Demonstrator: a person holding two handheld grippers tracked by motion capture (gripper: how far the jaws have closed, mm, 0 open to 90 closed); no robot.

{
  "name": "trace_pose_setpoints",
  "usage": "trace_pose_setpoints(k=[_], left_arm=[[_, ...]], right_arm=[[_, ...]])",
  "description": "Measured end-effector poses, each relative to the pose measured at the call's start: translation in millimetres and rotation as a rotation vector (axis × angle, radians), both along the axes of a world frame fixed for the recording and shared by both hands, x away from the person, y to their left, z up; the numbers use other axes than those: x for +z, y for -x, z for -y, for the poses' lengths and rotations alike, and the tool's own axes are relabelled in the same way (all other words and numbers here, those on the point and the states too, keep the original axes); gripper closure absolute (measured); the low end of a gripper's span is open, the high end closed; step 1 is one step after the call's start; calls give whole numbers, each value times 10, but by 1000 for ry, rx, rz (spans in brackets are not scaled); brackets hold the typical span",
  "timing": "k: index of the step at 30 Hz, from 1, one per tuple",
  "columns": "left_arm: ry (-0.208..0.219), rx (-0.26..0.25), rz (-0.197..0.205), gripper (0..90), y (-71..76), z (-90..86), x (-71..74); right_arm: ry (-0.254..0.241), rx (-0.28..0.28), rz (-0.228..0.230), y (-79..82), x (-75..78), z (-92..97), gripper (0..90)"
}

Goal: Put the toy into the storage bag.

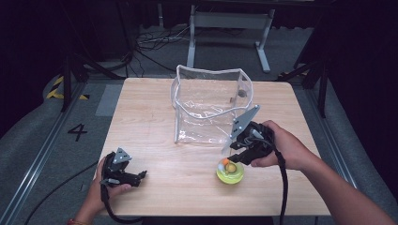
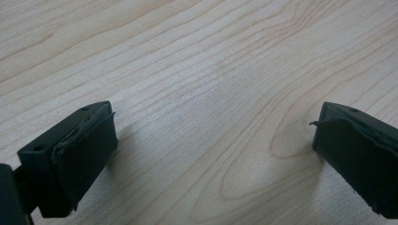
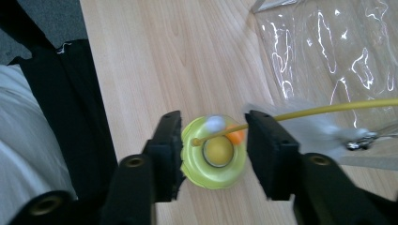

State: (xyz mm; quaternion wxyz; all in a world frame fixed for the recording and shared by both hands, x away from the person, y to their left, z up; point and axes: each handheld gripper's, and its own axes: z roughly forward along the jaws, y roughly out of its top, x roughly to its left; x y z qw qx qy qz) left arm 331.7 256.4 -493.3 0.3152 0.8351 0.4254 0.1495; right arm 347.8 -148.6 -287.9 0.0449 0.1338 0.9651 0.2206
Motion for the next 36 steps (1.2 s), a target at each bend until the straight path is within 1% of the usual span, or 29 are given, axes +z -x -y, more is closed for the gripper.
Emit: trace_pose_setpoints(k=[1, 3, 6, 8, 9, 10, 11, 13, 14, 15, 17, 19, 20, 22, 24, 25, 27, 28, 29, 30, 31, 32, 33, 34, 35, 36], left_arm=[[0, 0, 0, 4, 0, 0, 0], [0, 0, 0, 4, 0, 0, 0], [2, 1, -1, 4, 1, 1, -1], [4, 2, -6, 4, 3, 2, 0], [4, 0, -4, 4, 1, 2, -1], [1, -1, -1, 4, 0, 0, 0], [0, -1, -1, 4, -1, -1, 0], [1, -1, 0, 4, -1, 0, 0], [2, -1, -1, 4, -1, 0, -1], [5, 0, -11, 4, 3, 1, 1], [3, -3, -10, 3, 0, 0, 3], [1, -3, -6, 3, -2, 0, 2], [3, -2, -9, 3, 0, 1, 3], [3, -2, -8, 3, -1, 1, 2], [4, -2, -8, 3, -1, 1, 1], [1, -1, -8, 3, 0, 1, 2], [3, -2, -8, 3, 0, 1, 1], [3, -2, -8, 3, -1, 1, 2], [4, -2, -8, 3, 0, 1, 1], [4, -2, -7, 3, -1, 1, 1], [3, -2, -8, 3, 0, 1, 2], [3, -2, -7, 3, -1, 1, 1], [3, -2, -8, 3, -1, 1, 2], [3, -2, -8, 3, -1, 1, 2], [2, -1, -7, 3, 0, 1, 2], [4, -2, -7, 3, 0, 1, 1]], right_arm=[[0, -6, 1, -10, -11, -10, 540], [0, -23, -3, -31, -38, -37, 501], [-3, -35, -12, -62, -83, -77, 495], [10, -48, -11, -82, -122, -110, 487], [32, -54, -4, -94, -149, -124, 487], [35, -59, -8, -102, -160, -121, 487], [31, -64, -15, -106, -163, -111, 499], [43, -68, -19, -106, -161, -71, 503], [48, -67, -23, -100, -160, -47, 495], [55, -71, -20, -94, -155, -14, 479], [57, -94, -22, -103, -145, 38, 461], [63, -117, -17, -130, -151, 59, 423], [48, -121, -14, -140, -154, 58, 408], [2, -129, -28, -166, -162, 46, 408], [-48, -127, -48, -192, -185, 3, 426], [-57, -131, -51, -199, -193, -19, 430], [-96, -134, -63, -226, -217, -74, 486], [-109, -138, -70, -241, -232, -100, 553], [-108, -136, -70, -249, -249, -127, 636], [-89, -121, -53, -243, -265, -159, 699], [-79, -114, -49, -239, -270, -171, 767], [-73, -98, -58, -231, -267, -176, 789], [-63, -85, -58, -220, -254, -176, 790], [-40, -79, -56, -208, -229, -170, 789], [-40, -79, -56, -208, -229, -170, 789], [-17, -70, -55, -200, -197, -157, 780]])
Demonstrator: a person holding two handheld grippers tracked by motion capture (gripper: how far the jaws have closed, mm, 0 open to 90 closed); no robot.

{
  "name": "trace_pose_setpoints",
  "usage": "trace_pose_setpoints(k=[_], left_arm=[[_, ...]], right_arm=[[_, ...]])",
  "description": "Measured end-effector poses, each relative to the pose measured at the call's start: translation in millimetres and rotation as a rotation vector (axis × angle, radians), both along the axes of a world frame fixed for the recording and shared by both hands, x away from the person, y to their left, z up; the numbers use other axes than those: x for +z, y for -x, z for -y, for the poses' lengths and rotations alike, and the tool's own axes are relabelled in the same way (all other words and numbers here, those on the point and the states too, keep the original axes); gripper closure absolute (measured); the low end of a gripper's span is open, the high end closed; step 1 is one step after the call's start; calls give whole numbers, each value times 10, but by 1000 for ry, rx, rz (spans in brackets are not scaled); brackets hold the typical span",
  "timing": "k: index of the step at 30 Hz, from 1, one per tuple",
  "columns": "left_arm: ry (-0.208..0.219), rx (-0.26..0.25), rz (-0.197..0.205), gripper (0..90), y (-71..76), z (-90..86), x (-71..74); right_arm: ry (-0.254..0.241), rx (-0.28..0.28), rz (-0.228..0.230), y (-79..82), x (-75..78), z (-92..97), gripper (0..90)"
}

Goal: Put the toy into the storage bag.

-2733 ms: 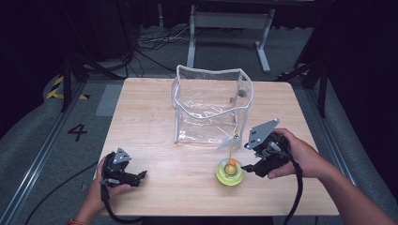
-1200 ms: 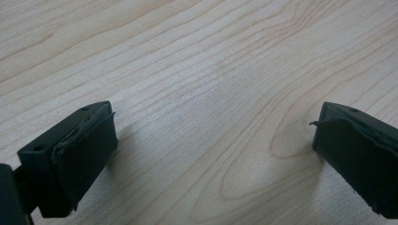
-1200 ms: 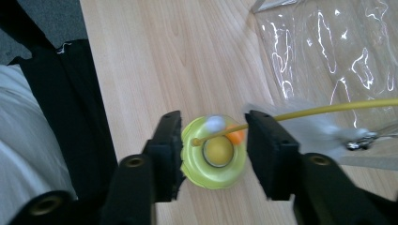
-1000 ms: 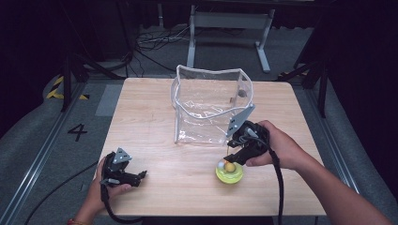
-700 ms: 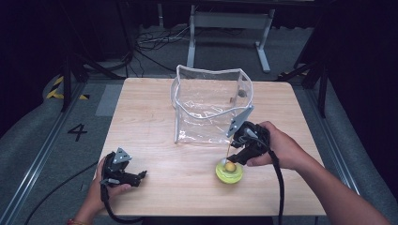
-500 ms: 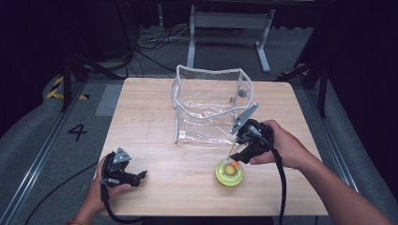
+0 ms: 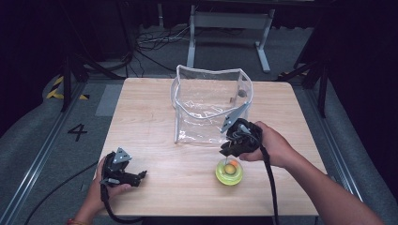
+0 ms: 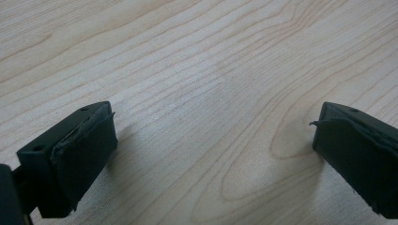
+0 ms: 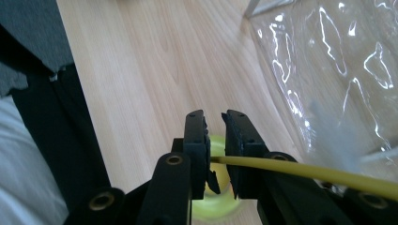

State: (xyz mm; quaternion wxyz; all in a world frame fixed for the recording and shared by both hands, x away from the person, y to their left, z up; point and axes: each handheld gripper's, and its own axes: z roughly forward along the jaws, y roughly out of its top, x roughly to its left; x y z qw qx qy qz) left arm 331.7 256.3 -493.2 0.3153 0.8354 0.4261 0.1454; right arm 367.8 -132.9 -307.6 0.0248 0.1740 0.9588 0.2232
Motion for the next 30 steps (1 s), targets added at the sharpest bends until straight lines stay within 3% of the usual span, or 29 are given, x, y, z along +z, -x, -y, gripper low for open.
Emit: trace_pose_setpoints(k=[9, 20, 24, 30], left_arm=[[0, 0, 0, 3, 0, 0, 0], [0, -2, -5, 3, 0, -1, 3], [-1, -2, -4, 3, -1, -2, 3], [3, -5, -4, 3, -3, -2, 0]], right_arm=[[80, 59, -27, 77, 125, 124, 875], [100, 34, 10, 80, 286, 323, 878], [135, 29, 29, 101, 405, 460, 878], [127, -5, 28, 96, 493, 677, 879]])
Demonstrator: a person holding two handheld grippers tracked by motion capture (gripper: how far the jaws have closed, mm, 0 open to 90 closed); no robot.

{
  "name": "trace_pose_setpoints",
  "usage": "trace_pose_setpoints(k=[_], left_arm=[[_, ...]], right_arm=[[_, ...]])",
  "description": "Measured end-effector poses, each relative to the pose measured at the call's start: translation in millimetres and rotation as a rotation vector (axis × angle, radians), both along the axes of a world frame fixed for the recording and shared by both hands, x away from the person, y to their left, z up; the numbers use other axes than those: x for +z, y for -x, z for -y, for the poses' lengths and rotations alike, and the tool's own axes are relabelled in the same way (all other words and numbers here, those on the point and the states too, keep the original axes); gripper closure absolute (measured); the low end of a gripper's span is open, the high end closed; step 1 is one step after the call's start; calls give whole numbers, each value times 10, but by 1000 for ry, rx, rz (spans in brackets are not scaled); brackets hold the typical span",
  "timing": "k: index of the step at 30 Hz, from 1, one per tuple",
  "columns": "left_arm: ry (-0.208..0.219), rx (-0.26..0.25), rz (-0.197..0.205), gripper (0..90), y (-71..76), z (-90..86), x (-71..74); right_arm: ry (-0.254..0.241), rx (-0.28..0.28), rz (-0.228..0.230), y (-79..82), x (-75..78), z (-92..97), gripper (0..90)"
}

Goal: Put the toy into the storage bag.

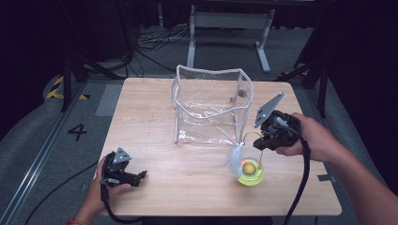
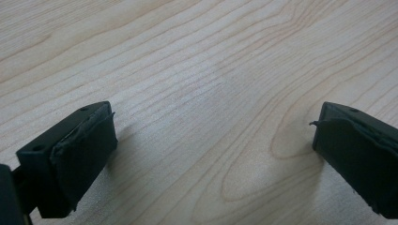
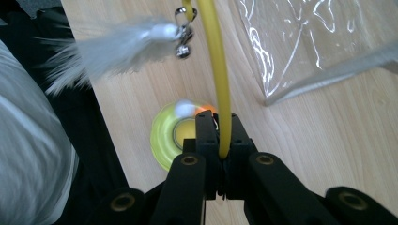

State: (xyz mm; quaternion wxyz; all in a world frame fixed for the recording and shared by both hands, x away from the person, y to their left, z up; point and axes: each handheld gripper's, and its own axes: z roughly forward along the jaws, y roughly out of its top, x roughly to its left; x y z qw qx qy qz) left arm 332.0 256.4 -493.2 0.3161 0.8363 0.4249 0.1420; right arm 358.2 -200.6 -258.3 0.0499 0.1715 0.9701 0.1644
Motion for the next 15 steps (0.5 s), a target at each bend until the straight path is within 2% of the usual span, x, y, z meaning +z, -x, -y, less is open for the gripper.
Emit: trace_pose_setpoints(k=[5, 10, 15], left_arm=[[0, 0, 0, 3, 0, 0, 0], [-1, 0, 1, 3, -1, 0, 0], [-3, 0, 3, 3, -1, -1, 1]], right_arm=[[4, -37, 7, -21, 56, 161, 879], [15, -83, 16, -70, 175, 321, 880], [14, -134, 49, -148, 316, 457, 879]])
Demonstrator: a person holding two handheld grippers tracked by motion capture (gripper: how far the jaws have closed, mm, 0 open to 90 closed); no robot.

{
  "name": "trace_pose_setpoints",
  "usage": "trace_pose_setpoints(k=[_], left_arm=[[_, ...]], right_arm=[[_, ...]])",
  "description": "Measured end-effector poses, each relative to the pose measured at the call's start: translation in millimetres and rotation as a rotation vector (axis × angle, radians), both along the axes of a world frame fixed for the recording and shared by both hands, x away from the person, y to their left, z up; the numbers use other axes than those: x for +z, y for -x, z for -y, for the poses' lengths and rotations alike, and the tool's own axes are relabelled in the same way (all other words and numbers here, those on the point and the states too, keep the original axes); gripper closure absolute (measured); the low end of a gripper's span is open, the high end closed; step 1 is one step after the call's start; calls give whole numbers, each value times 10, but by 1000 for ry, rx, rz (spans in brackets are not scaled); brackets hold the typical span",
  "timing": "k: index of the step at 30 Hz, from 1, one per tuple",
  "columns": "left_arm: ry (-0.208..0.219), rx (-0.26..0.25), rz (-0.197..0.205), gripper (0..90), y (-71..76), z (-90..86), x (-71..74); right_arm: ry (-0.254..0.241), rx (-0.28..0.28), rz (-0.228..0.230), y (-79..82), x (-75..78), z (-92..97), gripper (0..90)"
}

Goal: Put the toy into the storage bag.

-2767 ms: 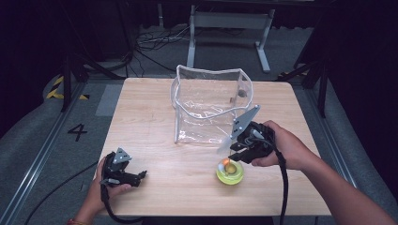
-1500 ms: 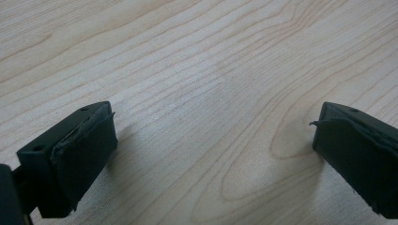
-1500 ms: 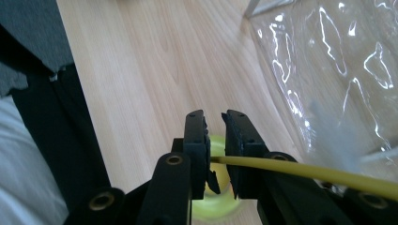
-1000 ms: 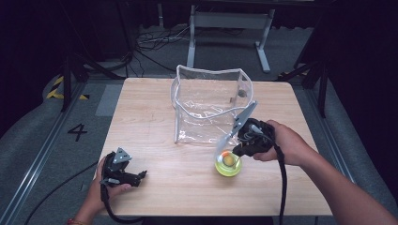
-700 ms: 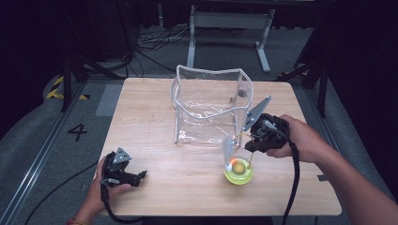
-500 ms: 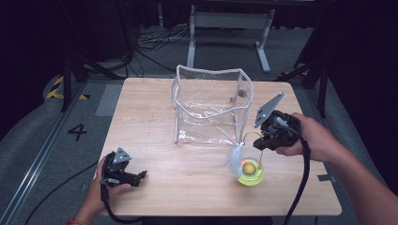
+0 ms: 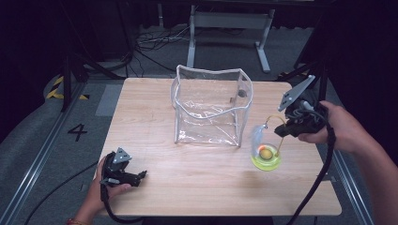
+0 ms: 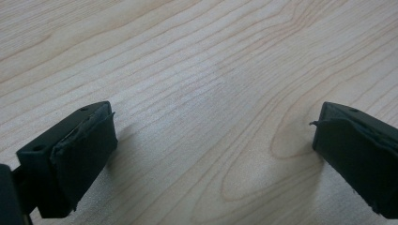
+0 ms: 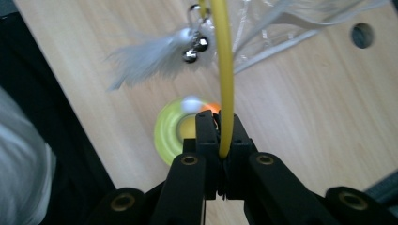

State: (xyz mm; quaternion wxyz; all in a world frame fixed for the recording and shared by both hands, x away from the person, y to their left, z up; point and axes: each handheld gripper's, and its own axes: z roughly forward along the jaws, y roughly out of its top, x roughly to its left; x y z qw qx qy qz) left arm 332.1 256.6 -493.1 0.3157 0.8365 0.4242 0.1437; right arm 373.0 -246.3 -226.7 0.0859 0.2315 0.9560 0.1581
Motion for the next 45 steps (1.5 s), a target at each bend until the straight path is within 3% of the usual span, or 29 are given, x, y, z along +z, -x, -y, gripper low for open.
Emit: trace_pose_setpoints(k=[7, 14, 23, 32, 45], left_arm=[[0, 0, -1, 3, 0, 0, 0], [-4, 6, 2, 4, 5, 4, 0], [-2, 6, 2, 4, 4, 4, 0], [-4, 7, 0, 4, 6, 3, 3], [-4, 6, 0, 4, 6, 3, 3]], right_arm=[[-51, -54, 52, -141, 228, 129, 879], [-51, -95, 89, -329, 469, 153, 879], [-46, -153, 168, -535, 973, 97, 879], [-67, -146, 201, -680, 1226, -72, 879], [-71, -137, 241, -845, 1449, -295, 879]])
